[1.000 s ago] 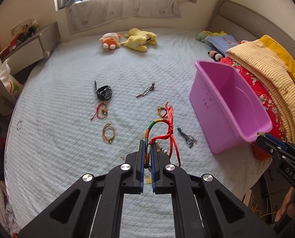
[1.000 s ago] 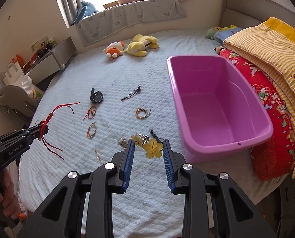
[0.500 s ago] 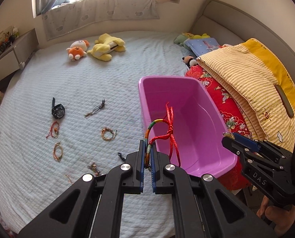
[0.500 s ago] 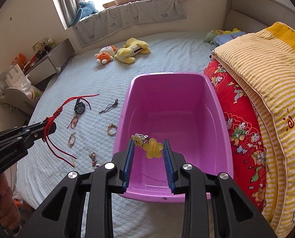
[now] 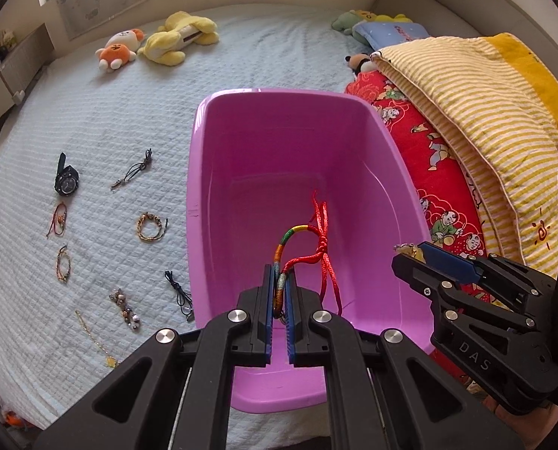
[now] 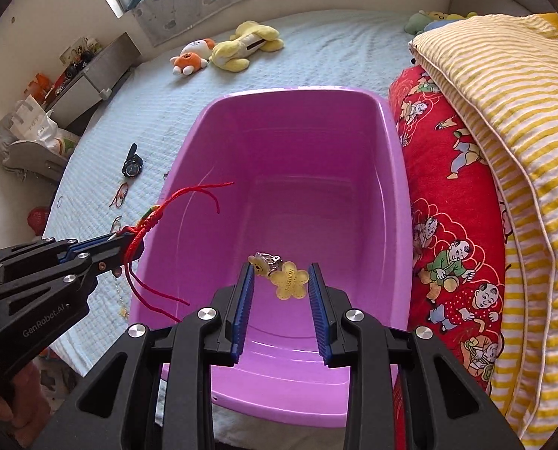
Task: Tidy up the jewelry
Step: 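Carry the rainbow bracelet and flower keychain in both tools over the pink tub, then open both tools to drop the bracelet and keychain into the tub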
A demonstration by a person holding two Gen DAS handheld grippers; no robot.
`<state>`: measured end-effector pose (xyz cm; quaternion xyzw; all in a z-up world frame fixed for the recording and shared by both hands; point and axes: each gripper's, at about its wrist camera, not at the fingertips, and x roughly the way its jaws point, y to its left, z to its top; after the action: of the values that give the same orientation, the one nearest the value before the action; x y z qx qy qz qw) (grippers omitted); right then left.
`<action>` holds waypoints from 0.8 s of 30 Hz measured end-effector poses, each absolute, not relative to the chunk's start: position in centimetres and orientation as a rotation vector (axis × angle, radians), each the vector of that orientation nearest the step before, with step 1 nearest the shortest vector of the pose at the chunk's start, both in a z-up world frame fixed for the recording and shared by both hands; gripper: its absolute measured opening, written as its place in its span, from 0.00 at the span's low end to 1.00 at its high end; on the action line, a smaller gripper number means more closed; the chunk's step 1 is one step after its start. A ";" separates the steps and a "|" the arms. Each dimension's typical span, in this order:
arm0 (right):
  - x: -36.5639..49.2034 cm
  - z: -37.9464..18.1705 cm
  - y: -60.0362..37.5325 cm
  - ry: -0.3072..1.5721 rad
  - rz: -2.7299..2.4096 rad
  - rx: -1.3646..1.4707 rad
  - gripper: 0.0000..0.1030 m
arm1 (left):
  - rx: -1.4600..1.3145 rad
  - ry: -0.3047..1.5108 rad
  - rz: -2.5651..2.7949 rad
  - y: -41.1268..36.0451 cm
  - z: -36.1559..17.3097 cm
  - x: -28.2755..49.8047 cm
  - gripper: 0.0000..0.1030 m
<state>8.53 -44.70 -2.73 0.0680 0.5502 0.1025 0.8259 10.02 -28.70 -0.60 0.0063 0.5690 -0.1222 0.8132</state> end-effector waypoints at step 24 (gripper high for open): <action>12.4 -7.3 -46.5 1.349 0.190 0.148 0.58 | 0.040 1.348 -0.165 -29.2 -4.8 12.3 0.75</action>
<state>12.40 -46.51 -7.26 0.0684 0.6231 0.0878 0.7742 12.28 -29.21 -4.79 0.0185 0.6232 -0.0762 0.7781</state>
